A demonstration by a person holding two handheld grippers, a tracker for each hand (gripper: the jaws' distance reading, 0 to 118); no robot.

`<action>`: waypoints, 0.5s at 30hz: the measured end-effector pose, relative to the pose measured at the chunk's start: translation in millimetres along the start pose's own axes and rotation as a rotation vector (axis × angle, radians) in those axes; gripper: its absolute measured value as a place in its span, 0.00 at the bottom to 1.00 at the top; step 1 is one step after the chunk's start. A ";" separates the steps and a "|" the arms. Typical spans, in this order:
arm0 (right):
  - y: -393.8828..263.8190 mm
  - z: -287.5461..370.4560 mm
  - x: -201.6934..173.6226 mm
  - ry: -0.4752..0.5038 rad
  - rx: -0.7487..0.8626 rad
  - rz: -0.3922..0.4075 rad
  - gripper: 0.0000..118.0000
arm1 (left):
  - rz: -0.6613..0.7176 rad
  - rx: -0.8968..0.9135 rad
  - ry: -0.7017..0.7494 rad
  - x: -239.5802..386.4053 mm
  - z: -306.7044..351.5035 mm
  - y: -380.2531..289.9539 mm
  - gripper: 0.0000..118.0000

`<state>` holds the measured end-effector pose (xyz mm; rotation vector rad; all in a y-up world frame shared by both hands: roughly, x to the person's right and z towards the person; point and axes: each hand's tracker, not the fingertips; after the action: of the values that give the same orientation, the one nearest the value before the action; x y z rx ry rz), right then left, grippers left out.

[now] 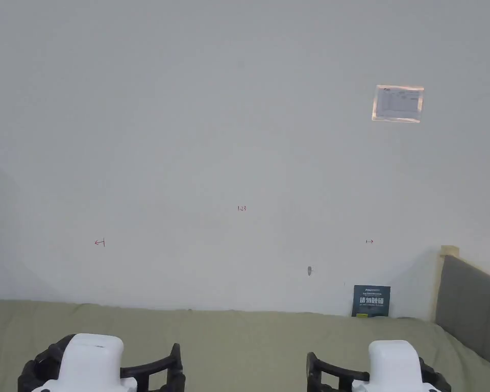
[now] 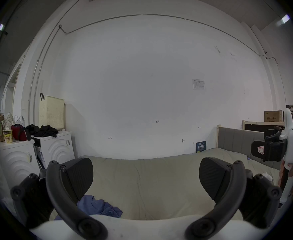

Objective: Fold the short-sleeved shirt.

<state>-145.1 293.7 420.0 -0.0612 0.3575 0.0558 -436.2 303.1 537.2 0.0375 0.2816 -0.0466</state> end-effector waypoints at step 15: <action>8.0 13.9 -6.4 -0.001 -0.007 0.011 0.00 | -0.023 -0.003 -0.042 20.4 -2.9 -2.1 0.00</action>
<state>-146.8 302.3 434.8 -0.0666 0.3565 0.0676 -417.5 300.3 528.7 0.0302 0.2400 -0.0698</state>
